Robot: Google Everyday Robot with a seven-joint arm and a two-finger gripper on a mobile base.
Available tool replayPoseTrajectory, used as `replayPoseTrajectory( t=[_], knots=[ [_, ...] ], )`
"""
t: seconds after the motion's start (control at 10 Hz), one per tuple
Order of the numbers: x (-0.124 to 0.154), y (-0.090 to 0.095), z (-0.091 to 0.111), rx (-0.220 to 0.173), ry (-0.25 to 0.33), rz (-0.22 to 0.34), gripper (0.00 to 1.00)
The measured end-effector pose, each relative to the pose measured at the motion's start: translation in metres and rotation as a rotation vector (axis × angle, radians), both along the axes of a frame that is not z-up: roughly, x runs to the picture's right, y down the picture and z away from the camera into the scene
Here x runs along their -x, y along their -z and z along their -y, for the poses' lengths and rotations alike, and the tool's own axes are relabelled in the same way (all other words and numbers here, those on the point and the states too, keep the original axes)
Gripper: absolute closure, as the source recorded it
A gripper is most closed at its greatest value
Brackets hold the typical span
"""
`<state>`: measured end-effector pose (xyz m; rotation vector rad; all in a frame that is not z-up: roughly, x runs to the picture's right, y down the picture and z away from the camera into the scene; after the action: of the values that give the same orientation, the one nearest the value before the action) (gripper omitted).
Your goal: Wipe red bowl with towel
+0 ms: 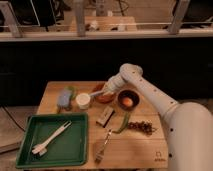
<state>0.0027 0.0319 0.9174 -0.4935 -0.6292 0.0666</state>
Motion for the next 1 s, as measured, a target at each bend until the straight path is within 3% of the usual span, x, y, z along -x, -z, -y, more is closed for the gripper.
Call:
replayPoseTrajectory(
  t=[0.7,1.0],
  knots=[
    [-0.012,-0.032,0.032,-0.01,0.005,-0.05,1.0],
    [0.001,-0.041,0.033,0.002,0.013,-0.027,1.0]
  ],
)
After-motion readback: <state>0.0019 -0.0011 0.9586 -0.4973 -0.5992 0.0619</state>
